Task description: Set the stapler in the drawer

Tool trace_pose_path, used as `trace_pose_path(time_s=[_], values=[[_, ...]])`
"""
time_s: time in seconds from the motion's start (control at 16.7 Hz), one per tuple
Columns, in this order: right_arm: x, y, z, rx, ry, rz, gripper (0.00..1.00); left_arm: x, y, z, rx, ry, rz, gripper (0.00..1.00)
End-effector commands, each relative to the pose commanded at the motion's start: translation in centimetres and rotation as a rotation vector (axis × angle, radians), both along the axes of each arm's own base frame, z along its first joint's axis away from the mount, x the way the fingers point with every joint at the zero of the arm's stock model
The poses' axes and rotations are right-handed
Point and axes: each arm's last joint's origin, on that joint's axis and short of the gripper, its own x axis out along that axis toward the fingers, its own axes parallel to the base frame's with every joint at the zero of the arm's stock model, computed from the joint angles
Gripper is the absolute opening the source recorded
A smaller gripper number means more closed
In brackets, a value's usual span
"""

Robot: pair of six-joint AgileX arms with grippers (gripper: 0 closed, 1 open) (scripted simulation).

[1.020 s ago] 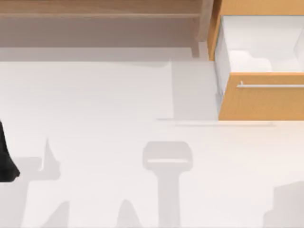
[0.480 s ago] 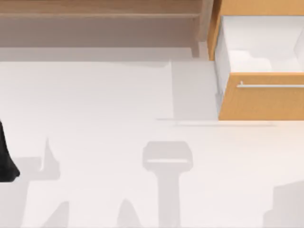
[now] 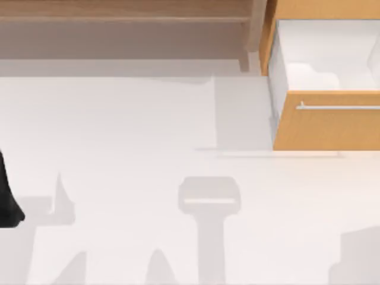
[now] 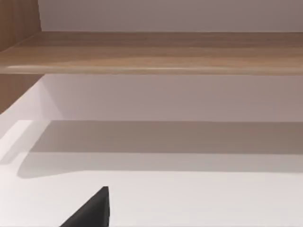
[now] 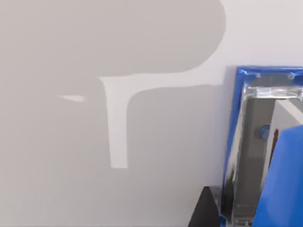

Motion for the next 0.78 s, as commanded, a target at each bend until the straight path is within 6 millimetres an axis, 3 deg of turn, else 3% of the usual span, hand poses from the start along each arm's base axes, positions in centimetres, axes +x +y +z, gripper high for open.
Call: trace_pose_path(time_s=[0.42,0.78], values=[[-0.1,0.0,2.8,0.002,0.006,0.000,0.00,0.0,0.0,0.0,0.000,0.000,0.000,1.00],[0.2,0.0,3.0,-0.003,-0.004,0.007,0.00,0.0,0.0,0.0,0.000,0.000,0.000,1.00]])
